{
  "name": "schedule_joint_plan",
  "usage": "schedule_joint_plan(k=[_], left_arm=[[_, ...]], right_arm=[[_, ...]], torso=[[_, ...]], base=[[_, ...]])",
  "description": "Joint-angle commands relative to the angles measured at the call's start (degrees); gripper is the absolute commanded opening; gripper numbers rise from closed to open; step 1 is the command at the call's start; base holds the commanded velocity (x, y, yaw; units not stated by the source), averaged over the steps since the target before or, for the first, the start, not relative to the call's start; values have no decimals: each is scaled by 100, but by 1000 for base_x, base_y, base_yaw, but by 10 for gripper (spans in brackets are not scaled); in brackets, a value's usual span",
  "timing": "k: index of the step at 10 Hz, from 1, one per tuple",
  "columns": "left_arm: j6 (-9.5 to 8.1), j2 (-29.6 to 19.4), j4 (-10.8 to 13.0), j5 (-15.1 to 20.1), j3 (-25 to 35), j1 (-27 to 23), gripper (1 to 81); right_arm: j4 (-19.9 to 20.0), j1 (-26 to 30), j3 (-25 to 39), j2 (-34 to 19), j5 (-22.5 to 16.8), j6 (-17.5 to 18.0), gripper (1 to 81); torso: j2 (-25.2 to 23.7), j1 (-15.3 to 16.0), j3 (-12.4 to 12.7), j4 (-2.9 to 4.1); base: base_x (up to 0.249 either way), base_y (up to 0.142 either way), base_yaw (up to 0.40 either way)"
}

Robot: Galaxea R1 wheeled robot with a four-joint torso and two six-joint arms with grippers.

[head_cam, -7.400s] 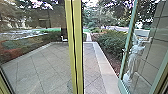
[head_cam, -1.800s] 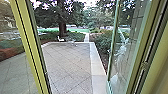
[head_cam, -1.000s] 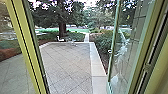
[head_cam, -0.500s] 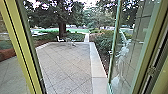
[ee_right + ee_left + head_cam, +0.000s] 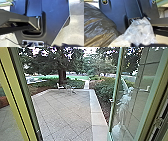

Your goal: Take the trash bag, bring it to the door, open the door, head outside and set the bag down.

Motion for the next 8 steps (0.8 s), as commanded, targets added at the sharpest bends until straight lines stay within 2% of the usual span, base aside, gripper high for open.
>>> schedule_joint_plan(k=[1,8], left_arm=[[22,-3,3,404,12,-290,10],[22,-21,3,404,12,-290,10]], right_arm=[[-23,249,22,22,-310,1,811],[-23,258,22,31,-310,1,811]], torso=[[0,0,0,0],[-2,-11,0,0]], base=[[113,0,0],[115,0,0]])
